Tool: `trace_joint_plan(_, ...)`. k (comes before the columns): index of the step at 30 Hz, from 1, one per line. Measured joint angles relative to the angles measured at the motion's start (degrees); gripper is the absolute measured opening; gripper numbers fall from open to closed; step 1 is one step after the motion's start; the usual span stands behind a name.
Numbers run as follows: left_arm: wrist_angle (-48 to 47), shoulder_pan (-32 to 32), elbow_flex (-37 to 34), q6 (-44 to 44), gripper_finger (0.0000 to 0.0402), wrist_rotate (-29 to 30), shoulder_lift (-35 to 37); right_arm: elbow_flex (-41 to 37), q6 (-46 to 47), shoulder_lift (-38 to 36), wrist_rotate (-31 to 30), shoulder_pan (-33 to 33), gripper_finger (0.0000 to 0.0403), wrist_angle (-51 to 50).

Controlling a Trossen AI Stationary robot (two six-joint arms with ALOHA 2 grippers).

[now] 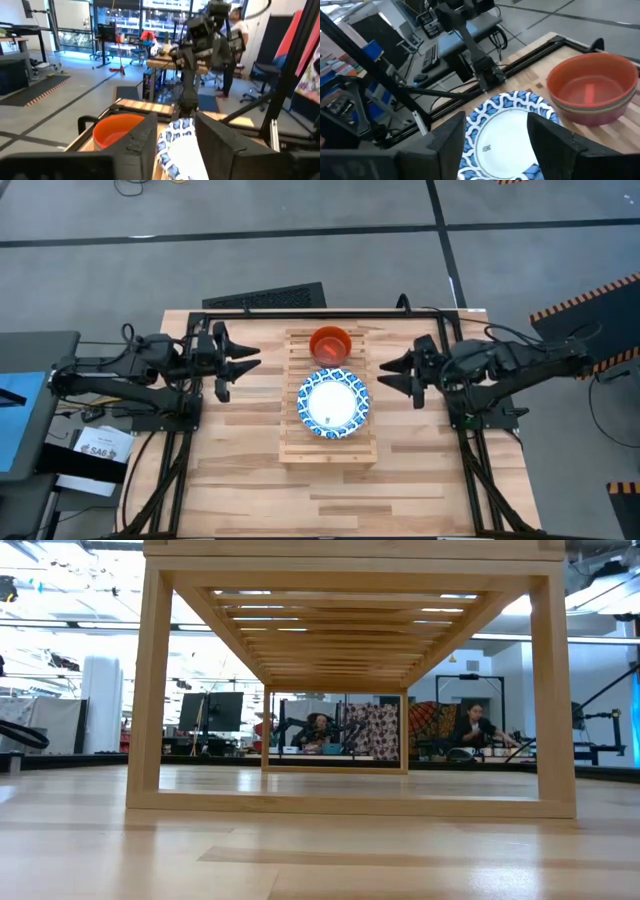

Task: Place and stack bowls onto a shelf
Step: Return to Home Position

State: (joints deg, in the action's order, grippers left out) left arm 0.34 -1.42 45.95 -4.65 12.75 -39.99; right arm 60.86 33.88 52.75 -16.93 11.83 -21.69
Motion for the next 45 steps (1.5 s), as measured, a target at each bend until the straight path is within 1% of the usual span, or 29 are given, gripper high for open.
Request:
trace_joint_plan(3, -2.89, 0.0, 0.0, 0.38, 0.0082, -0.07, 0.33, -0.01, -0.11, 0.04, -0.17, -0.6, 0.0208, -0.6)
trace_joint_plan(5, -5.52, -0.01, -0.02, 0.39, 0.0049, -0.95, 0.77, -0.02, -0.04, 0.04, -0.15, -1.16, 0.0176, -0.5)
trace_joint_plan(7, -7.45, 0.01, -0.49, 0.57, 0.0016, -2.85, 1.37, -0.02, -0.07, 0.04, -0.15, -1.61, 0.0132, -0.2)
trace_joint_plan(8, -7.03, 0.0, -1.91, 0.53, 0.0009, -4.02, 2.12, -0.02, -0.09, 0.04, -0.15, -1.93, 0.0106, 0.26)
trace_joint_plan(10, -2.12, -0.02, -6.05, 0.48, 0.0005, -6.41, 3.99, -0.02, -0.94, 0.04, -0.15, -2.31, 0.0046, 2.0)
trace_joint_plan(11, 0.74, -0.03, -8.62, 0.41, 0.0003, -7.3, 5.33, -0.02, -1.63, 0.04, -0.15, -2.6, 0.0025, 2.74)
trace_joint_plan(12, 2.93, -0.03, -11.3, -0.24, 0.0001, -7.57, 6.87, -0.02, -2.23, 0.02, -0.1, -2.7, 0.0019, 3.76)
trace_joint_plan(15, 6.82, -0.01, -18.42, -2.64, 0.0, -7.4, 11.45, -0.02, -3.49, -0.33, 0.07, -2.73, 0.0023, 5.05)
trace_joint_plan(18, 6.56, -0.01, -23.42, -4.19, 0.0, -5.67, 16.24, 0.02, -5.73, -0.18, 0.08, -2.73, 0.0019, 4.1)
trace_joint_plan(23, 6.53, 0.01, -29.15, -4.85, 0.0, -4.7, 24.37, -0.02, -5.85, -0.2, 0.16, -2.99, 0.0017, 3.52)
trace_joint_plan(26, 6.85, 0.01, -32.68, -4.81, 0.0, -4.58, 29.62, -0.02, -4.37, -0.17, 0.2, -2.99, 0.0017, 3.58)
trace_joint_plan(31, 6.97, 0.01, -39.0, -7.07, 0.0, -4.37, 39.98, -0.02, -2.45, -0.37, 0.27, -2.17, 0.0018, 3.37)
trace_joint_plan(34, 10.47, 0.01, -42.45, -6.97, 0.0, -4.16, 39.7, -0.02, -2.42, -0.37, 0.31, -1.42, 0.0018, 1.33)
trace_joint_plan(37, 16.68, 0.23, -45.39, -7.98, 0.0, -3.89, 39.16, 0.02, -1.08, -0.39, 0.57, -0.23, 0.0018, -1.7)
trace_joint_plan(41, 17.24, 0.29, -45.29, -9.04, 0.0, -5.19, 39.84, 0.02, 1.03, -0.55, 0.66, 2.21, 0.0018, -6.85)
trace_joint_plan(43, 16.41, 0.3, -45.29, -9.08, 0.0, -3.82, 39.77, -0.17, 1.07, -1.07, 0.61, 3.76, 0.0018, -8.76)
trace_joint_plan(45, 15.15, 0.32, -45.31, -9.19, 0.0, -2.64, 39.63, -1.08, 1.08, -1.66, -0.19, 5.27, 0.0018, -8.23)
